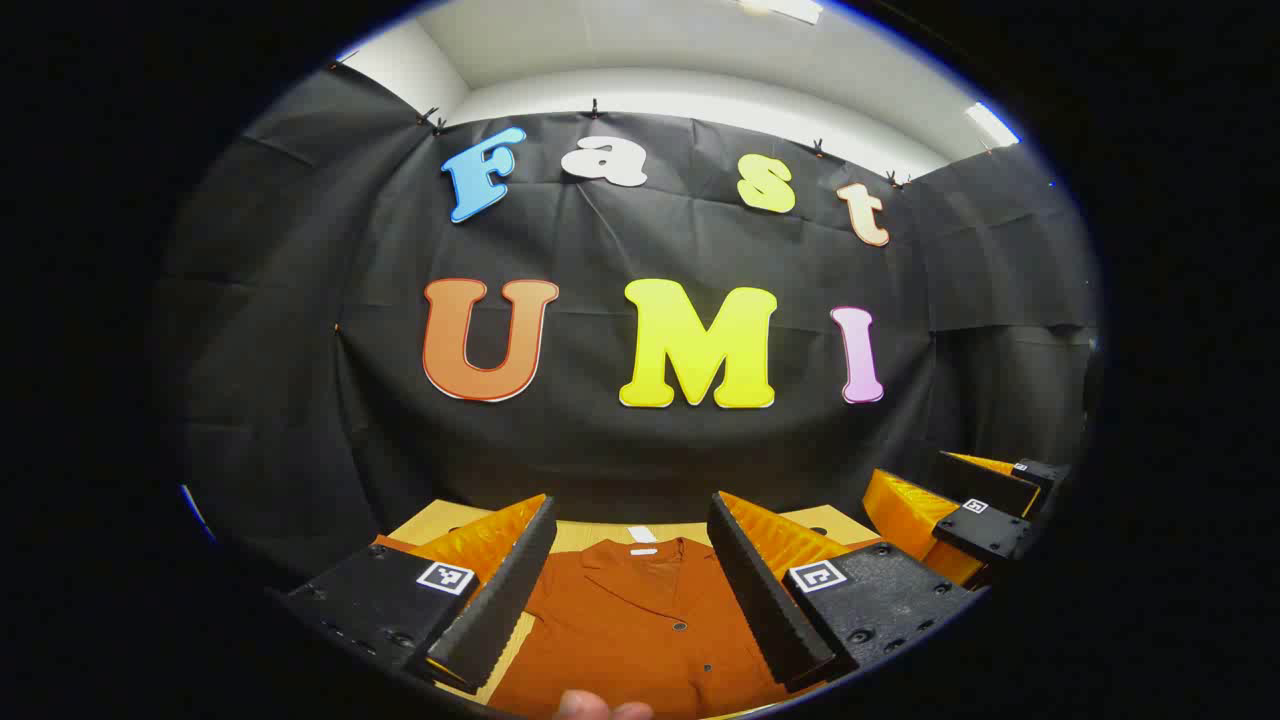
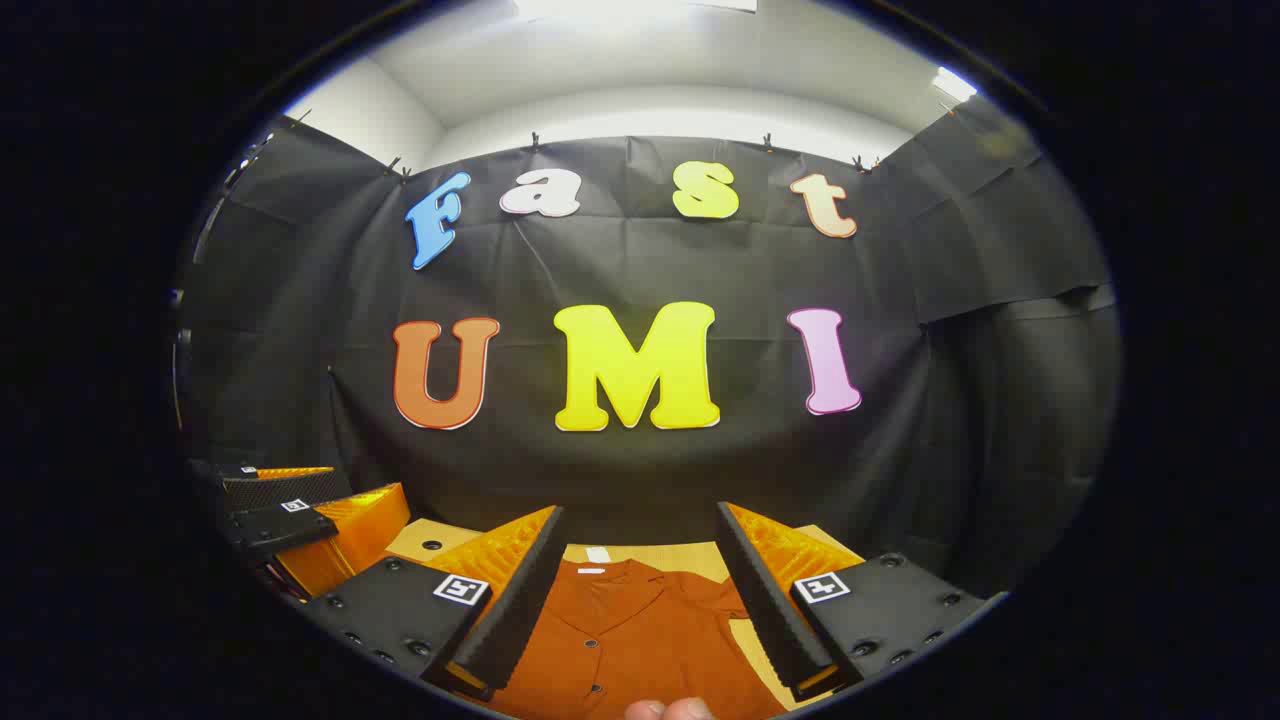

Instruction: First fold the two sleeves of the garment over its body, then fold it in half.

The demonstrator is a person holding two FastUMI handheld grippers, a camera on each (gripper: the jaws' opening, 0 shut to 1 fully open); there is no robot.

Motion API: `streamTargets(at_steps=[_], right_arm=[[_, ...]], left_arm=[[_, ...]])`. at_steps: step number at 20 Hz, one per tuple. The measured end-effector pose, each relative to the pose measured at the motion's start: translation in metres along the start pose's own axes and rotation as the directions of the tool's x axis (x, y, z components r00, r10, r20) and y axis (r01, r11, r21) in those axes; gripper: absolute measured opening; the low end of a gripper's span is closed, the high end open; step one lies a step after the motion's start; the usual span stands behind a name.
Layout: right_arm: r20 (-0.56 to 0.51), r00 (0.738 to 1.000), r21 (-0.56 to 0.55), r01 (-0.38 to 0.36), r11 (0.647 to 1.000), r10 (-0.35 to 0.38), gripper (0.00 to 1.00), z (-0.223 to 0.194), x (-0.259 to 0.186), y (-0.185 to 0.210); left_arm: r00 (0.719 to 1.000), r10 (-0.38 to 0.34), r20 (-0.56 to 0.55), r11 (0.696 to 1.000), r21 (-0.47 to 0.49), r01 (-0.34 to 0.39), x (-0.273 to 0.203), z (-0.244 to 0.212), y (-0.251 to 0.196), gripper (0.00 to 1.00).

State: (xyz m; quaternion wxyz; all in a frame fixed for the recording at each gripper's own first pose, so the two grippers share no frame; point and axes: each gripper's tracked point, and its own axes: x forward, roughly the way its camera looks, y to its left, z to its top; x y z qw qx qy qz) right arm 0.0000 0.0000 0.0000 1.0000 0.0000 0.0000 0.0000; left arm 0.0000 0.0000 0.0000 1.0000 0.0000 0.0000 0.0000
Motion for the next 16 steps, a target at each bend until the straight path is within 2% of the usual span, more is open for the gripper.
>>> streamTargets(at_steps=[1, 4, 7, 16], right_arm=[[0.000, 1.000, 0.002, -0.001, 1.000, 0.001, 0.94, 0.001, 0.001, 0.001], [0.002, 1.000, -0.007, 0.011, 1.000, -0.011, 0.94, 0.002, 0.003, -0.003], [-0.009, 0.999, -0.045, 0.053, 0.998, -0.053, 0.94, -0.003, 0.006, -0.013], [-0.018, 0.997, -0.032, 0.077, 0.997, -0.077, 0.94, -0.002, 0.004, -0.025]], left_arm=[[1.000, -0.003, 0.000, 1.000, -0.001, 0.003, 0.002, 0.000, 0.000, 0.98], [1.000, 0.004, 0.003, 1.000, 0.004, -0.004, 0.006, 0.000, 0.002, 0.98], [0.999, 0.030, 0.015, 1.000, 0.009, -0.030, 0.007, 0.001, 0.007, 0.98], [1.000, 0.007, 0.011, 1.000, 0.021, -0.007, 0.007, -0.008, -0.002, 0.98]])
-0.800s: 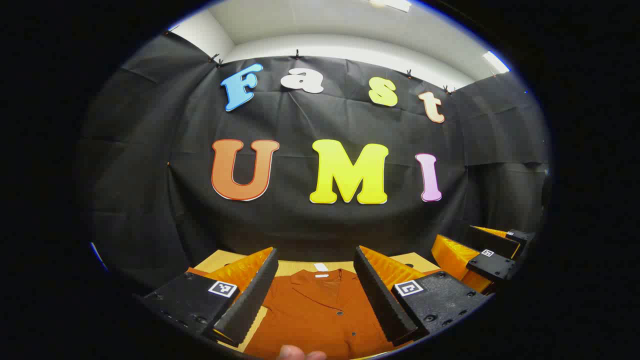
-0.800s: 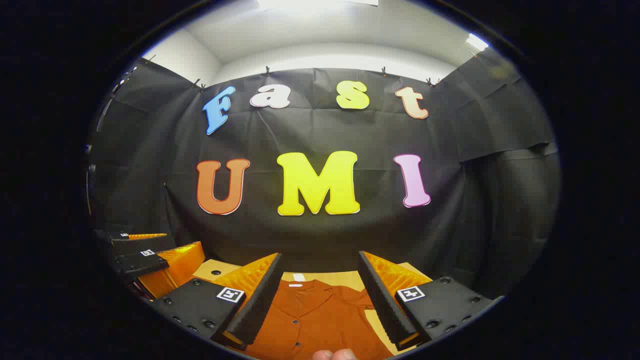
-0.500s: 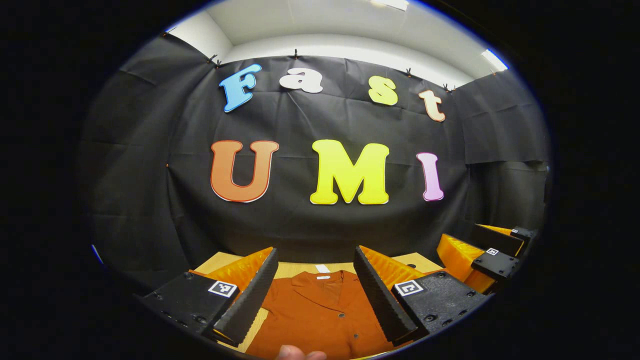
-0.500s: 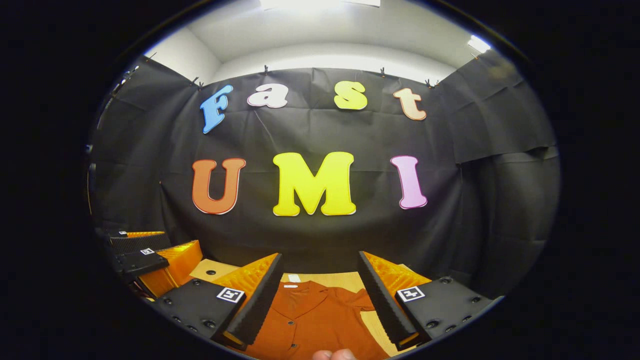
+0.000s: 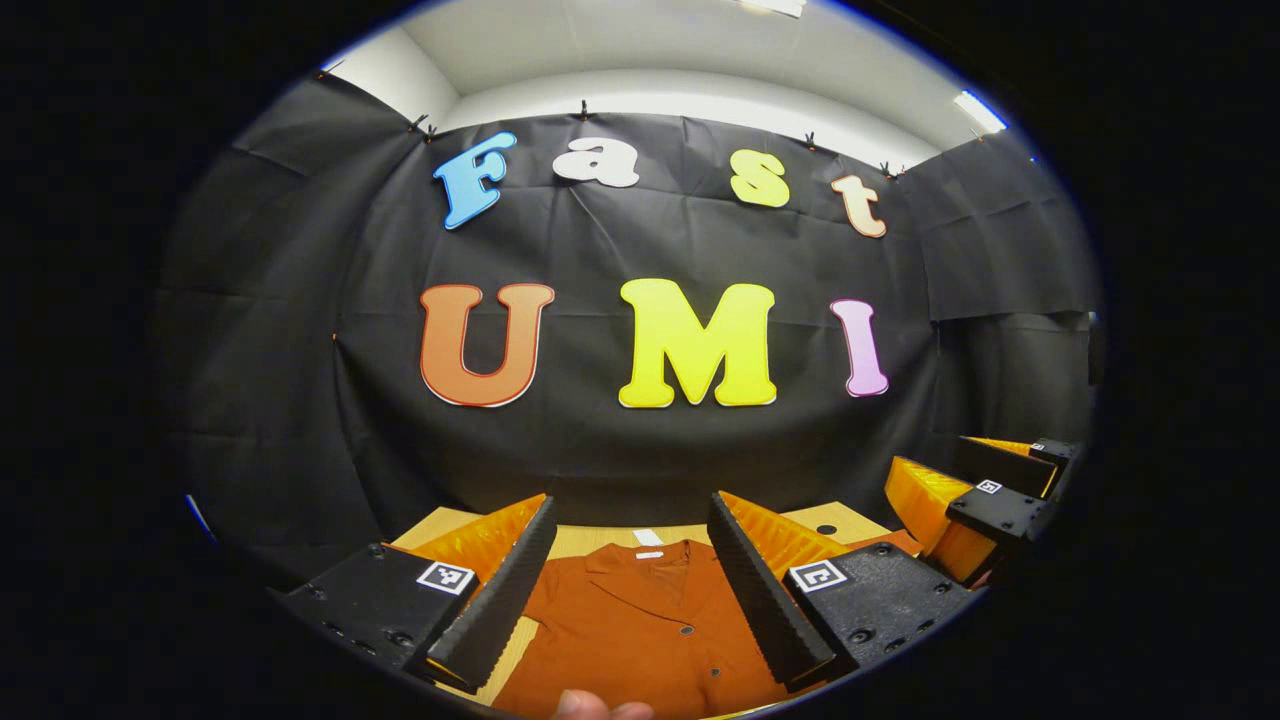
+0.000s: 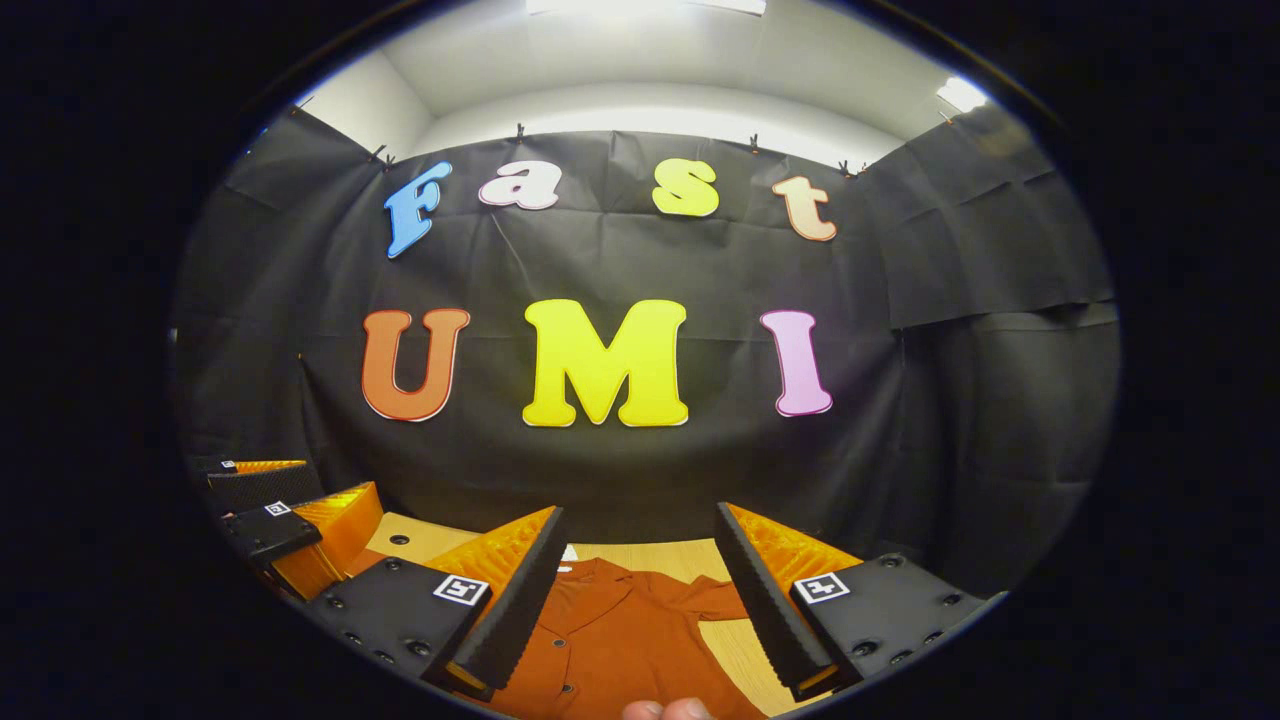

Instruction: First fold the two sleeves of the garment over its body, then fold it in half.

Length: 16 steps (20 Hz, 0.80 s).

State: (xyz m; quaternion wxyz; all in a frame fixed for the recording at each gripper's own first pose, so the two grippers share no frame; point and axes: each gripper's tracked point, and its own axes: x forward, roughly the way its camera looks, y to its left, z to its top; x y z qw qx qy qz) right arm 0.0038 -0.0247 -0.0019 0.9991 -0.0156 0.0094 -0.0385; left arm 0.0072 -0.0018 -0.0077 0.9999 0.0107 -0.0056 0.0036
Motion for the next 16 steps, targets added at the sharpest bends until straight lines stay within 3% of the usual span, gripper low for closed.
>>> streamTargets(at_steps=[16], right_arm=[[0.003, 1.000, -0.004, 0.006, 1.000, -0.006, 0.94, 0.0075, 0.0081, -0.0096]], left_arm=[[1.000, -0.012, 0.013, 1.000, 0.003, 0.012, 0.0050, 0.0036, -0.0022, 0.98]])
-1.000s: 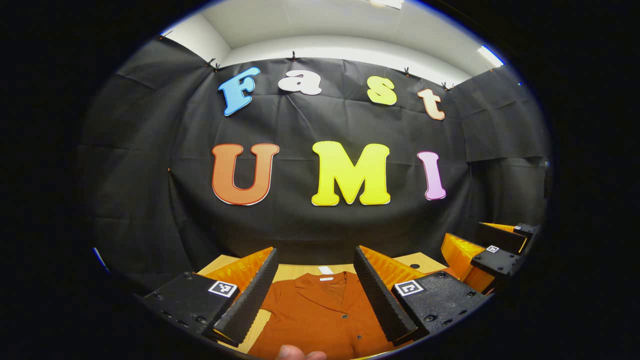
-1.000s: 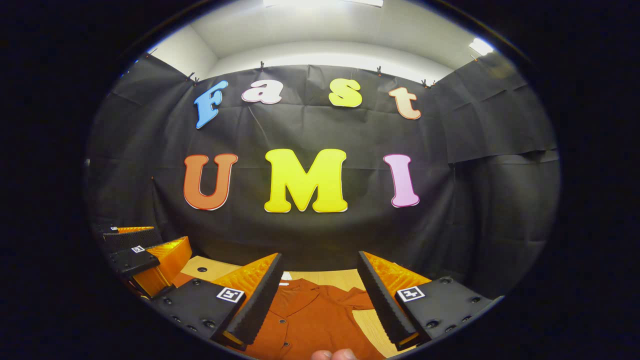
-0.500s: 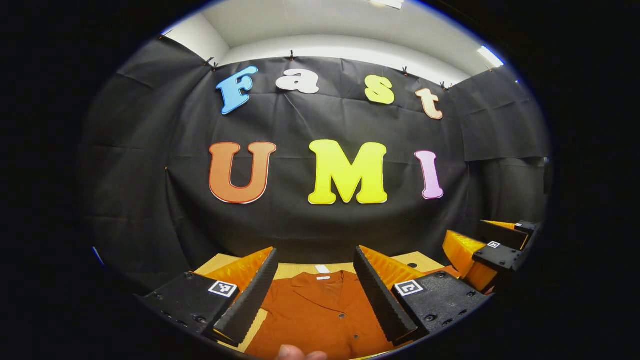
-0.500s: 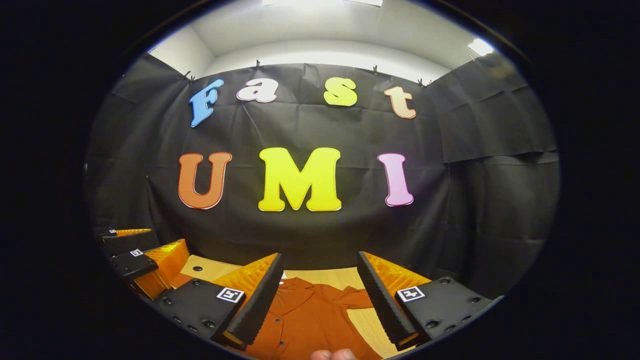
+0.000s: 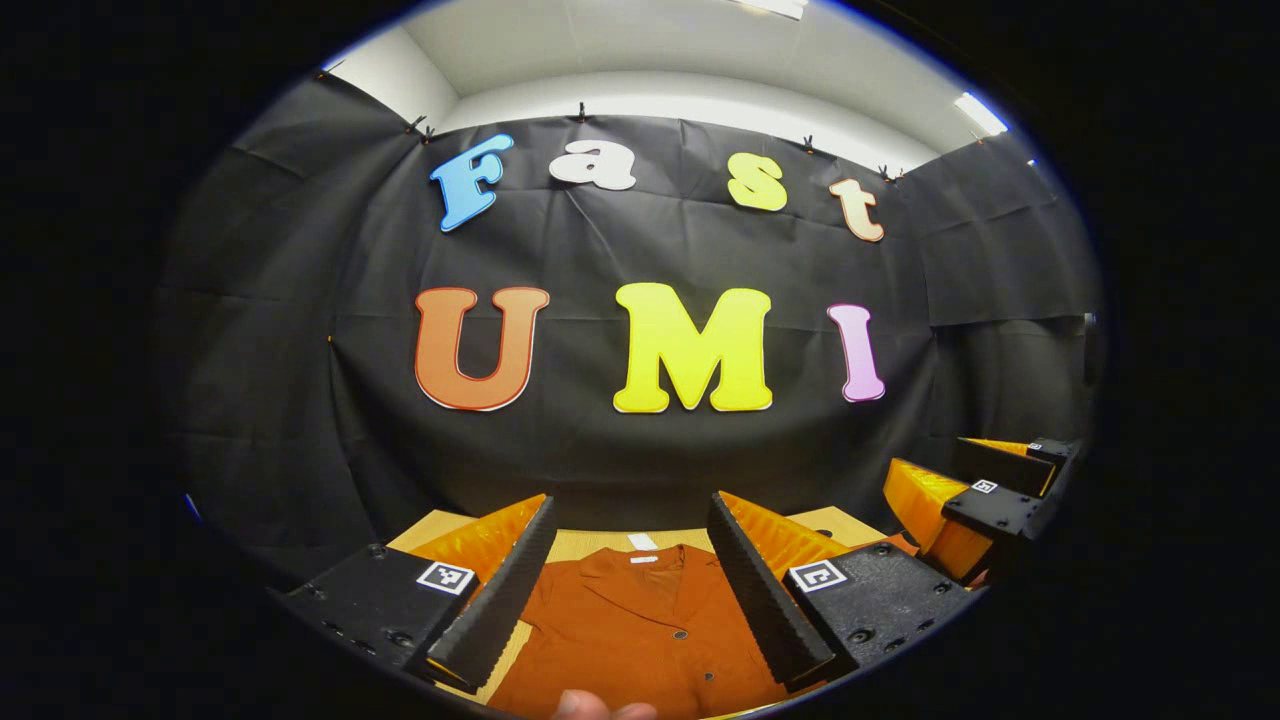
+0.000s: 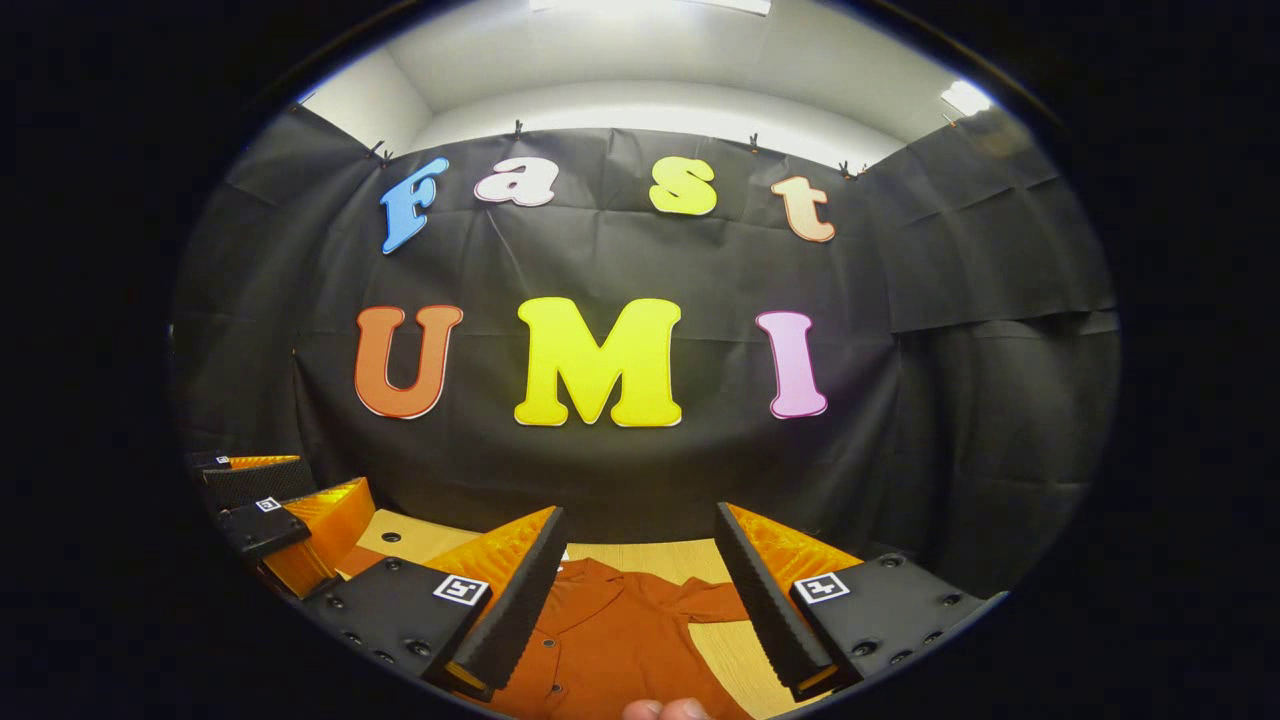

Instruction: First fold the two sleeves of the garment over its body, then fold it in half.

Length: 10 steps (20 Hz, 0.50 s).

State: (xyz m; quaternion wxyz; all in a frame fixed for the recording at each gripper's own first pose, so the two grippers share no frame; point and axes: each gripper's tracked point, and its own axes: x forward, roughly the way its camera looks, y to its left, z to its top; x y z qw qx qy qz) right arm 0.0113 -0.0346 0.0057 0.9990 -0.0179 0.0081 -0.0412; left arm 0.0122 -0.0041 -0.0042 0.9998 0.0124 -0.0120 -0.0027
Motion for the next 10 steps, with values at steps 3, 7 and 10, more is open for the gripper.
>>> streamTargets(at_steps=[3, 7, 10], right_arm=[[-0.026, 1.000, 0.004, -0.005, 1.000, 0.005, 0.94, -0.011, 0.001, -0.002], [-0.035, 0.999, 0.011, 0.012, 1.000, -0.011, 0.94, -0.012, 0.004, -0.011], [-0.032, 0.999, 0.007, 0.004, 1.000, -0.004, 0.94, -0.010, 0.008, -0.011]], left_arm=[[1.000, -0.001, -0.004, 1.000, 0.003, 0.001, 0.002, -0.002, 0.001, 0.98], [1.000, 0.006, -0.008, 1.000, 0.002, -0.006, 0.005, -0.003, 0.002, 0.98], [1.000, 0.009, -0.009, 1.000, 0.005, -0.009, 0.007, -0.005, 0.002, 0.98]])
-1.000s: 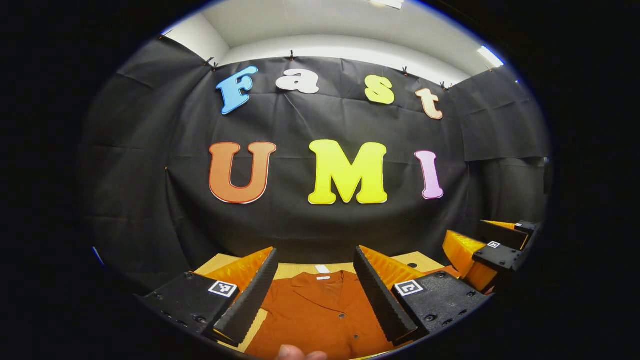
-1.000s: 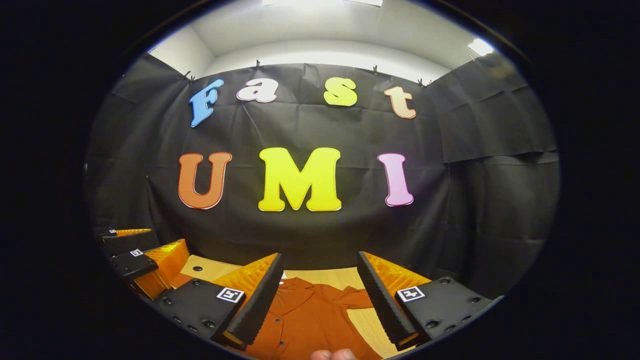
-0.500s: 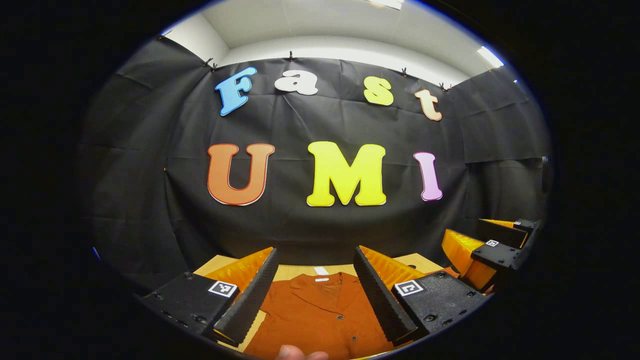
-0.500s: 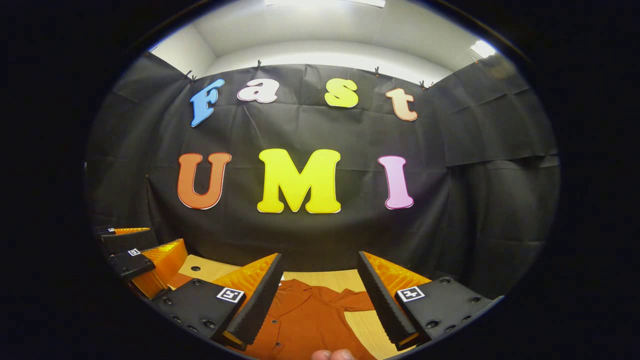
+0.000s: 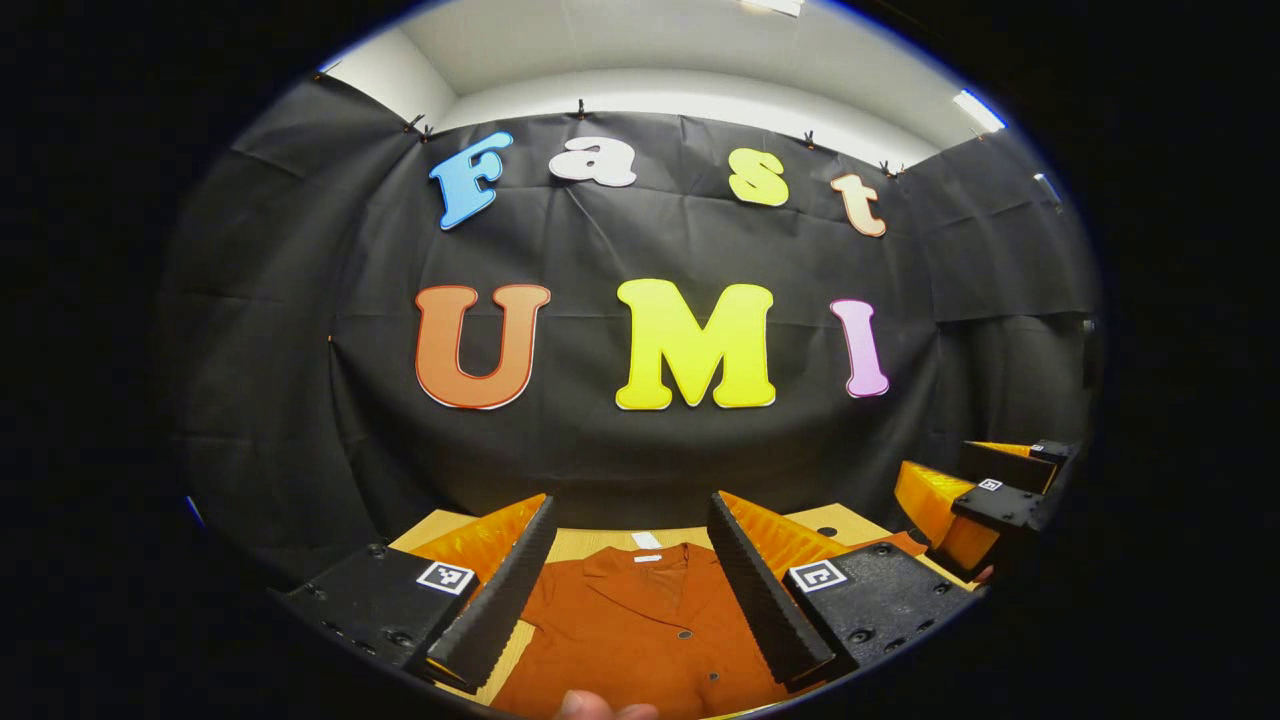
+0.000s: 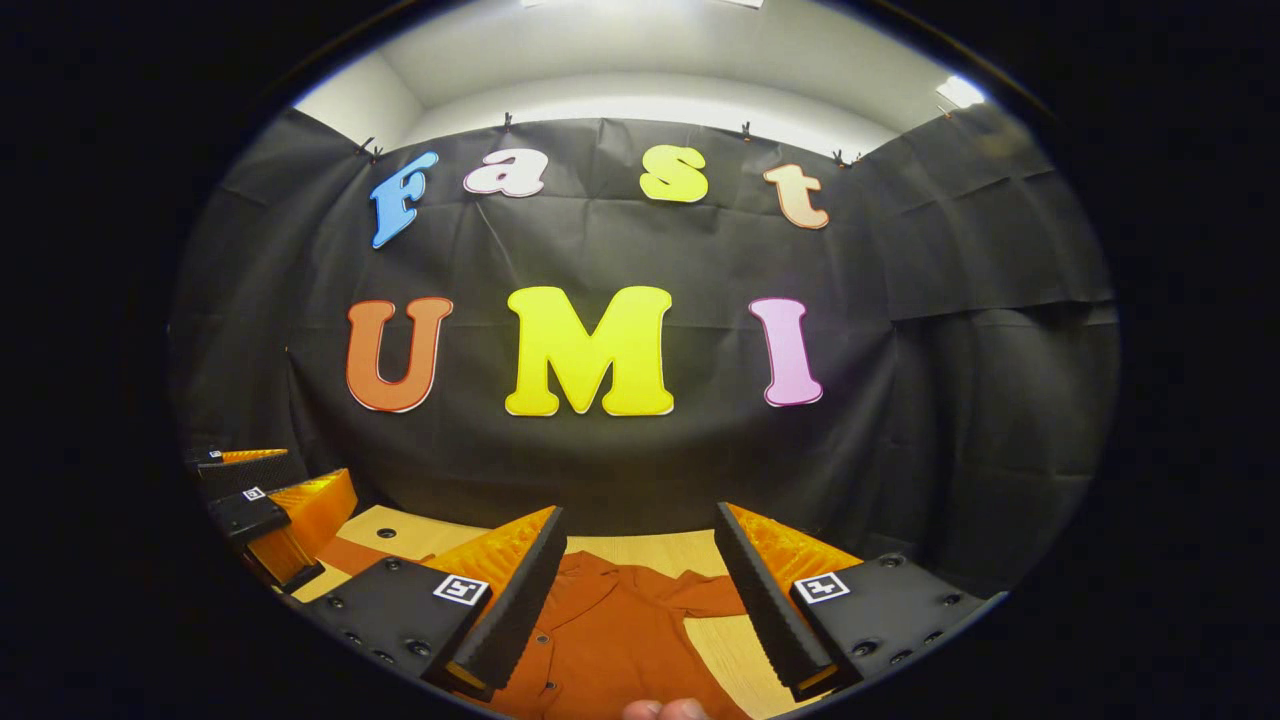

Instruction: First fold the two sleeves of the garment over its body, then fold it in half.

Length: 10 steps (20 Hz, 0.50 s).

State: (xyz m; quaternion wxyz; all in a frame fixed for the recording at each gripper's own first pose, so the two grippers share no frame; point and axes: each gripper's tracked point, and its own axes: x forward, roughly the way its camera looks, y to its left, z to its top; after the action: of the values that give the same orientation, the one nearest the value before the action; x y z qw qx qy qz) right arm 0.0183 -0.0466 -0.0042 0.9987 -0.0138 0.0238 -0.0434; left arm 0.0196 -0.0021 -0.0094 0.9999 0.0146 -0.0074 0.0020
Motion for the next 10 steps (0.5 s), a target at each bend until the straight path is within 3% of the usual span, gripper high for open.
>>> streamTargets(at_steps=[8, 10], right_arm=[[-0.035, 0.999, 0.009, -0.030, 1.000, 0.030, 0.95, -0.016, 0.013, -0.012], [-0.063, 0.995, 0.035, -0.069, 0.997, 0.071, 0.94, -0.027, 0.016, -0.022]], left_arm=[[0.998, -0.001, -0.056, 1.000, 0.005, 0.002, 0.009, -0.018, -0.015, 0.98], [0.994, -0.020, -0.111, 1.000, 0.002, 0.021, 0.011, -0.035, -0.029, 0.98]])
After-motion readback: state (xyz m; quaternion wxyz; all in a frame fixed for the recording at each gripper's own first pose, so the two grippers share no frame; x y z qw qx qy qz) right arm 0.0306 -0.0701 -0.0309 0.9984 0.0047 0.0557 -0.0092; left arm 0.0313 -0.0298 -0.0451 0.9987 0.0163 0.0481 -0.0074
